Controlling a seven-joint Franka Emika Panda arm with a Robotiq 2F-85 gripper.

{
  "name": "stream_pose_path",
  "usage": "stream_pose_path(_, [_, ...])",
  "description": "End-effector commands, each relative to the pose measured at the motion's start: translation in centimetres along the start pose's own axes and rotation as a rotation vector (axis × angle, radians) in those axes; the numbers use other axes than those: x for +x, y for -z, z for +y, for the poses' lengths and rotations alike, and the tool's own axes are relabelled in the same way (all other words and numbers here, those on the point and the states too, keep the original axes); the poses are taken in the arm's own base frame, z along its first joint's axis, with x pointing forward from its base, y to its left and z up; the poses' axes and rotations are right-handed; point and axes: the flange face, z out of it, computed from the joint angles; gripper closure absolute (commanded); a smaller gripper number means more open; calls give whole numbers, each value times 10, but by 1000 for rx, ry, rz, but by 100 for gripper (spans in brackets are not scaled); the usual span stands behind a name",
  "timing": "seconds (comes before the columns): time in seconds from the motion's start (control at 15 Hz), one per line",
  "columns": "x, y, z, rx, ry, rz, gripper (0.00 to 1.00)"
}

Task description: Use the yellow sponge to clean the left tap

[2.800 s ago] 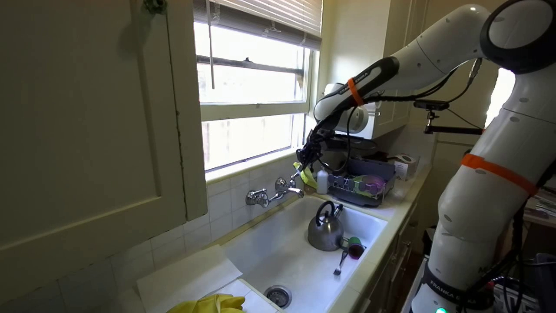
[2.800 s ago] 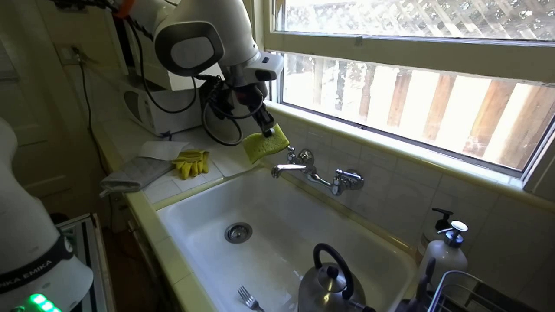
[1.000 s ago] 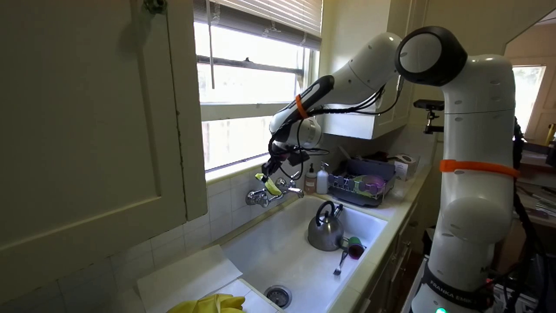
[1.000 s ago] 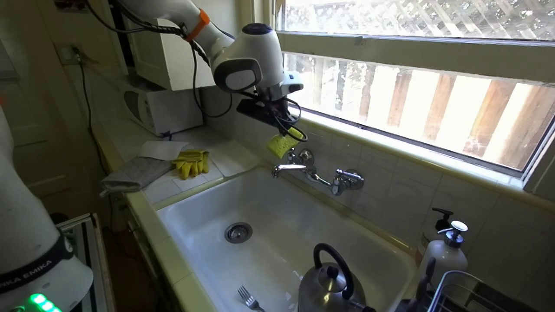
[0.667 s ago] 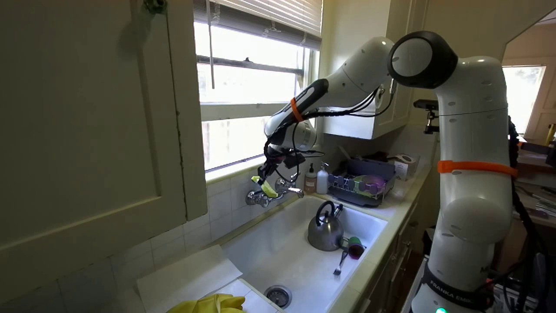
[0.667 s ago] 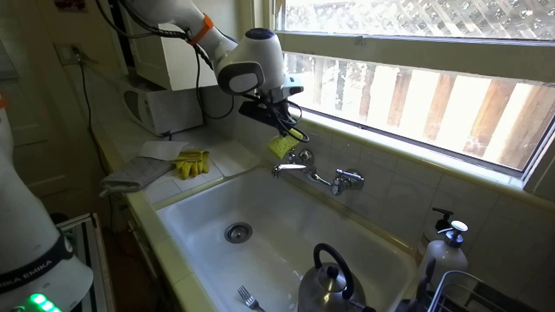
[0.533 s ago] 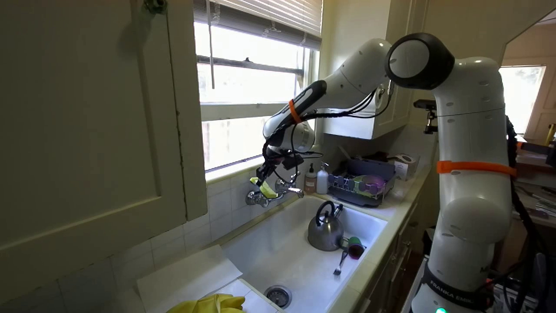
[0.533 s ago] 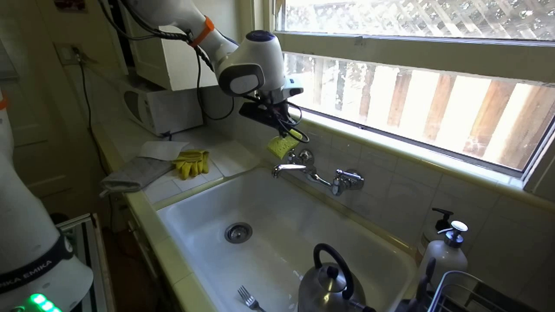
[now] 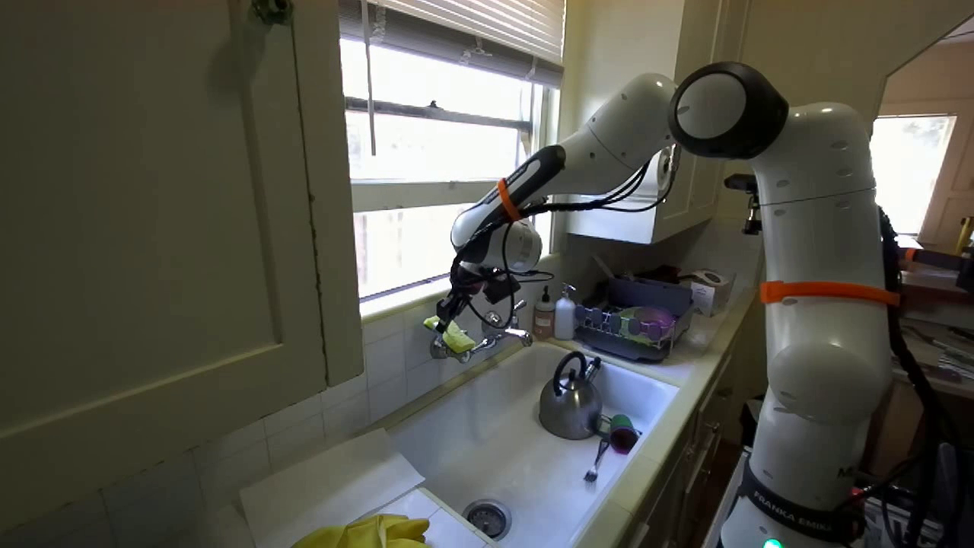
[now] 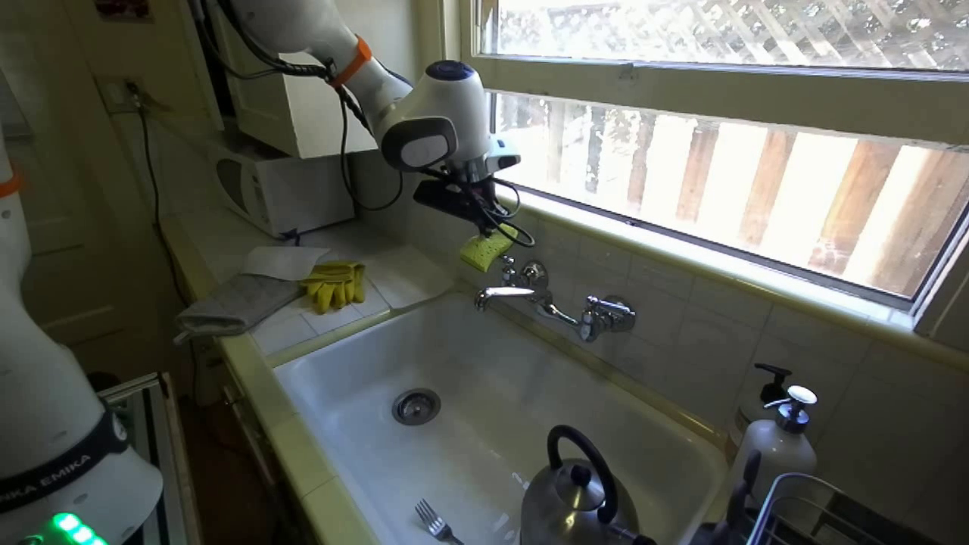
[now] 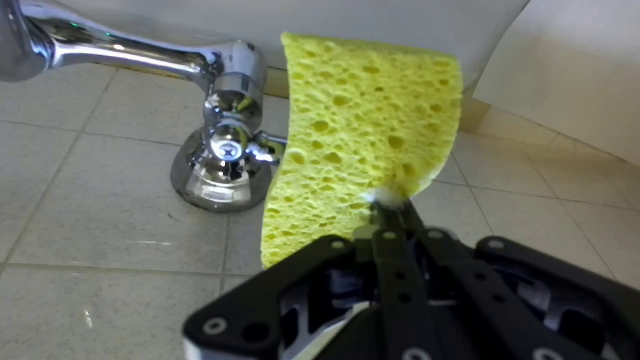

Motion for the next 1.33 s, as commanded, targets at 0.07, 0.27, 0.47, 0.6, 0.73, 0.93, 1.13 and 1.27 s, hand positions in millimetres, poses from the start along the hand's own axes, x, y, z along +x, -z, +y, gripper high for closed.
stream_pose_path(0.07, [-3,-2,16,-46,6,-13,99])
stream_pose_path(0.27, [-10,1,33,-83,2,-28,99])
stream_pose_path(0.47, [-10,0,36,-88,1,-40,99])
stream_pose_path(0.6, [-9,-1,28,-75,4,-46,99])
stream_pose_path(0.73, [-6,0,17,-61,15,-45,99])
stream_pose_path(0.93, [-2,-1,-1,-43,34,-43,99])
stream_pose_path(1.13, [2,-7,-13,-41,48,-36,99])
stream_pose_path(1.27, [2,-8,-12,-49,49,-37,99])
